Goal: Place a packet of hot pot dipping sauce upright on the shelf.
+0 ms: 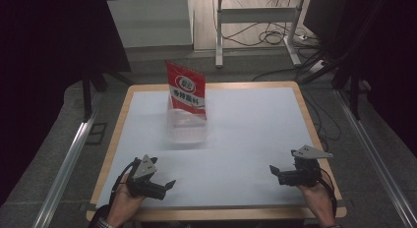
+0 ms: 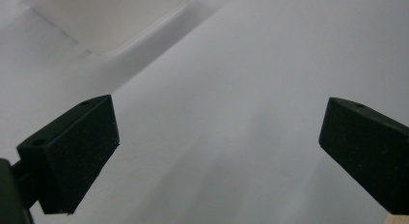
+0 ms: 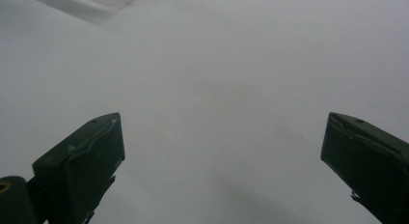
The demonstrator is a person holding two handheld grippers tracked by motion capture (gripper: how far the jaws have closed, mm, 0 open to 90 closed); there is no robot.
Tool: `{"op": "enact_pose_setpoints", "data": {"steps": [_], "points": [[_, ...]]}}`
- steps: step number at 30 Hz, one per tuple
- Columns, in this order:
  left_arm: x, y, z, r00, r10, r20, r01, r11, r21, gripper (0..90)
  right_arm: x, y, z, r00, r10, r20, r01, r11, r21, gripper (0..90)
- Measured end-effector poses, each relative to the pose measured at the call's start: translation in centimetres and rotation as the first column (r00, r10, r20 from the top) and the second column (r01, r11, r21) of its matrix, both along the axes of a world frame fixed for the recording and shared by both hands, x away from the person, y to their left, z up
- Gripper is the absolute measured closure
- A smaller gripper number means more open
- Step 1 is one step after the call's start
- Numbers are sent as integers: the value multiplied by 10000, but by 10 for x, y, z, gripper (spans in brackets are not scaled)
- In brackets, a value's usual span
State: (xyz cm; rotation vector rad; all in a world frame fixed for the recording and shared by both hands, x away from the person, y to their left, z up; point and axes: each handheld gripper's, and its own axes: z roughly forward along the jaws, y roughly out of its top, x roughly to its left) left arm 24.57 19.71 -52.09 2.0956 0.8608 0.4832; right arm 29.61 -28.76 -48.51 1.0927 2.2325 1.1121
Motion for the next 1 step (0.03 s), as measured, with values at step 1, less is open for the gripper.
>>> {"op": "enact_pose_setpoints", "data": {"steps": [1], "points": [[0, 0, 0, 10000, 0, 0, 0, 10000, 0, 3, 0, 0, 0, 10000, 0, 0, 0, 10000, 0, 14]]}}
